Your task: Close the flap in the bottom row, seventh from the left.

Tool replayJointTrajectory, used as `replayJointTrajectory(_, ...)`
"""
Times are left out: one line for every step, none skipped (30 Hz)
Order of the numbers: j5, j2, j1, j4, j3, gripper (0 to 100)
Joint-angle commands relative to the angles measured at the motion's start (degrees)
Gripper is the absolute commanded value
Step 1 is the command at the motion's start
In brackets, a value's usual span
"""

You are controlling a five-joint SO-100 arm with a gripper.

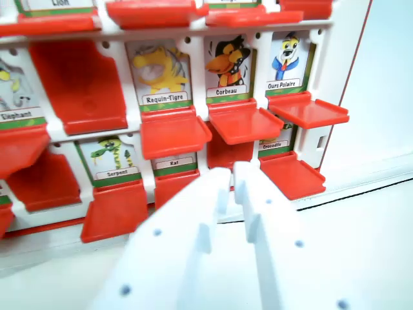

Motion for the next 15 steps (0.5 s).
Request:
replayJointTrajectory(1.3, 12.5, -1.7, 6.8, -1.7, 0)
replayJointTrajectory(1.7, 14.1, -2.1, 9.0, -2.0, 0)
replayJointTrajectory(1.9, 15.6, -2.5, 10.9, -2.4, 0)
replayJointTrajectory(2.0, 17.1, -3.0, 12.5, -2.6, 0)
replayJointTrajectory(2.2, 18.4, -3.5, 14.2, -3.2, 0)
replayJointTrajectory(2.5, 19.6, -4.0, 15.9, -3.9, 0)
replayJointTrajectory(2.7, 20.7, -4.5, 17.6, -4.6, 0)
replayJointTrajectory(3.1, 21.7, -4.9, 19.2, -5.4, 0)
replayJointTrajectory(3.4, 22.6, -5.4, 20.7, -6.2, 0)
replayJointTrajectory(3.6, 23.5, -5.9, 21.7, -6.8, 0)
replayJointTrajectory(3.7, 24.3, -6.5, 22.3, -7.1, 0)
replayJointTrajectory(3.6, 25.3, -6.9, 22.5, -7.2, 0)
replayJointTrajectory(3.4, 26.2, -7.5, 22.6, -7.2, 0)
replayJointTrajectory(3.3, 26.9, -7.9, 23.1, -7.2, 0)
replayJointTrajectory(3.6, 27.5, -8.3, 24.1, -7.6, 0)
